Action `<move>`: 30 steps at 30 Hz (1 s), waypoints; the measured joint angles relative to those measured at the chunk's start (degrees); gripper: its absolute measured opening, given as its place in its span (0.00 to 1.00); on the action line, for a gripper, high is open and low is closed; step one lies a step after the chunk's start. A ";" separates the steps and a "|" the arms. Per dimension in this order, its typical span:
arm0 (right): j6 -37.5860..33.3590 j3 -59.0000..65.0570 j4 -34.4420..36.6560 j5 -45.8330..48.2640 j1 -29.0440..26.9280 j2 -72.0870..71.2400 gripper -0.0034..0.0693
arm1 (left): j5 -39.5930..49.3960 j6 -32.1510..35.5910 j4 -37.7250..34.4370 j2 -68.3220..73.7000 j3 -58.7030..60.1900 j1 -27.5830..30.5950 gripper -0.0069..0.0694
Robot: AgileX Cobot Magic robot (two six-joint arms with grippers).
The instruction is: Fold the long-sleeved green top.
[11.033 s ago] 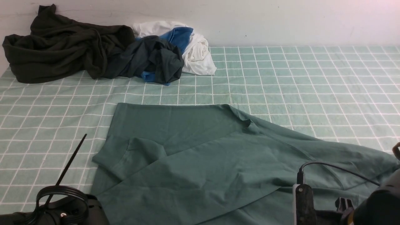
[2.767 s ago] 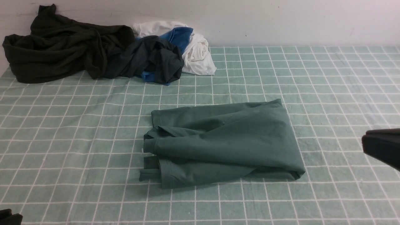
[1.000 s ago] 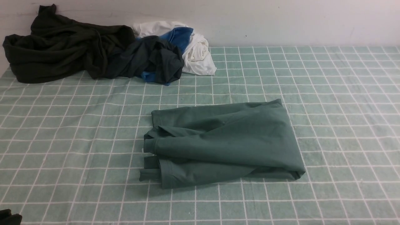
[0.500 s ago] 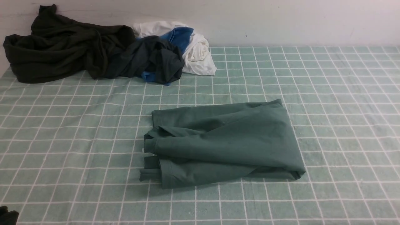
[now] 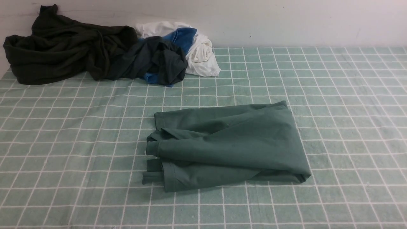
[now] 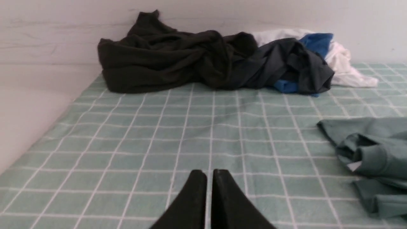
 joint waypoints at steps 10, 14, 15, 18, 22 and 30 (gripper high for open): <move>0.00 0.00 0.00 0.00 0.00 0.00 0.03 | 4.96 2.23 -0.80 -0.22 2.76 0.28 0.11; 0.00 0.00 0.00 0.00 0.00 0.00 0.03 | 4.96 2.29 -0.80 -0.22 2.76 0.28 0.11; 0.00 0.00 0.00 0.00 0.00 0.00 0.03 | 4.96 2.29 -0.80 -0.22 2.76 0.28 0.11; 0.00 0.00 0.00 0.00 0.00 0.00 0.03 | 4.96 2.29 -0.80 -0.22 2.76 0.28 0.11; 0.00 0.00 0.00 0.00 0.00 0.00 0.03 | 4.96 2.29 -0.80 -0.22 2.76 0.28 0.11; 0.00 0.00 0.00 0.12 0.00 0.00 0.03 | 4.96 2.34 -0.80 -0.22 2.76 0.28 0.11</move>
